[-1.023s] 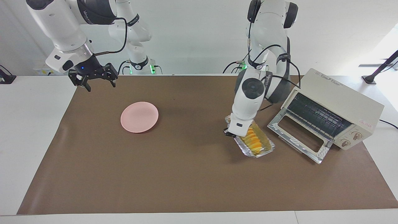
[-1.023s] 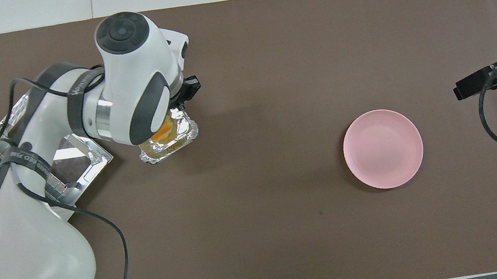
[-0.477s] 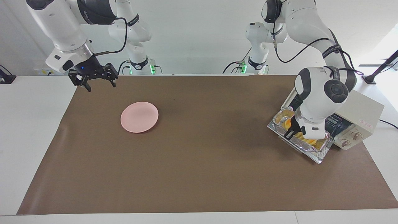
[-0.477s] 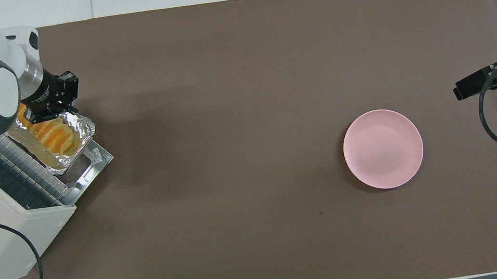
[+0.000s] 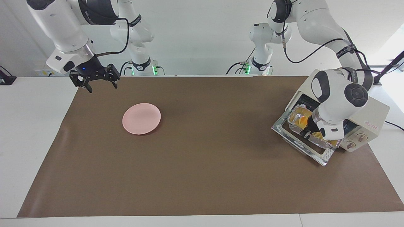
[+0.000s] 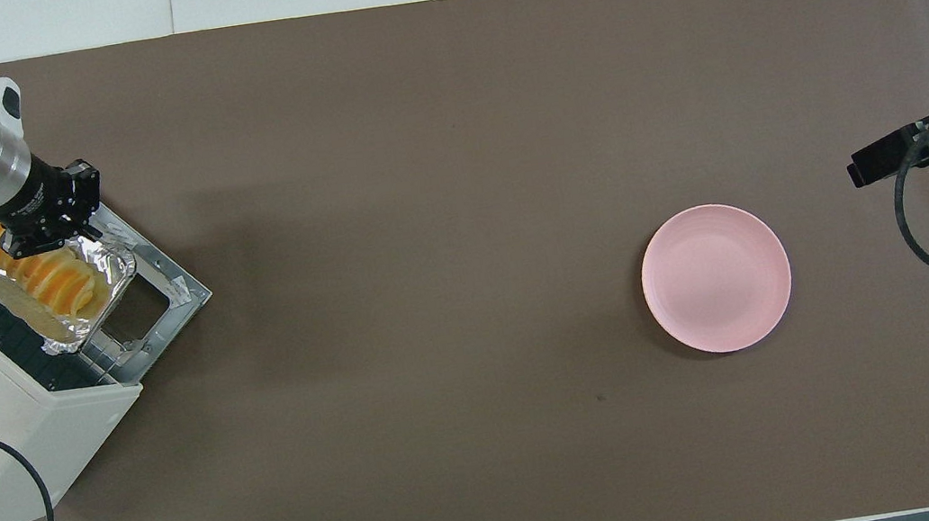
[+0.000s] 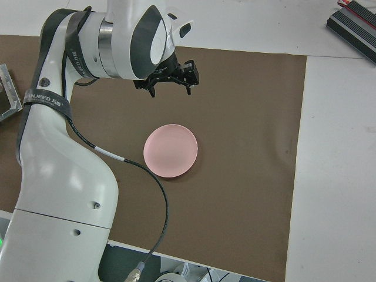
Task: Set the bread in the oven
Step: 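Carry the tray into the open oven with the left gripper, then open the left gripper inside the oven and draw it back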
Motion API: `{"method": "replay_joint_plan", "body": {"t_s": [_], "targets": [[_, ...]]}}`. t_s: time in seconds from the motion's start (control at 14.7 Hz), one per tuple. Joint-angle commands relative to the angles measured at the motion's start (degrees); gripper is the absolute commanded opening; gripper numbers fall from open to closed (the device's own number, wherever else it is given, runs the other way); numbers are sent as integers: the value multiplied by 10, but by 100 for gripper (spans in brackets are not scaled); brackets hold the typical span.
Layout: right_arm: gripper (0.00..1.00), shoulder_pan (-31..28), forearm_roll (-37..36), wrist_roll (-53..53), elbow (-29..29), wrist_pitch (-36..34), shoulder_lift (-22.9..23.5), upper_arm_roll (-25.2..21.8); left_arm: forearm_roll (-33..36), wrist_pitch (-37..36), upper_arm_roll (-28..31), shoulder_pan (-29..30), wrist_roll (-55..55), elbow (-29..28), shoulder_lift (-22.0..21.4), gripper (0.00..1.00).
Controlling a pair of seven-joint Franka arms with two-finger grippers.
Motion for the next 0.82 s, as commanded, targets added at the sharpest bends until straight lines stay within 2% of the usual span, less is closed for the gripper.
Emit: {"method": "replay_joint_plan", "body": {"t_s": [0.0, 0.41, 0.75], "targets": [[100, -8, -2, -7, -9, 0, -10, 7, 12, -13, -1, 24, 33, -25, -26, 0], [100, -8, -2, -6, -9, -1, -10, 6, 36, 19, -1, 44, 63, -83, -49, 0], [100, -8, -2, -7, -9, 0, -10, 6, 46, 15, -2, 28, 44, -88, -49, 0]]}}
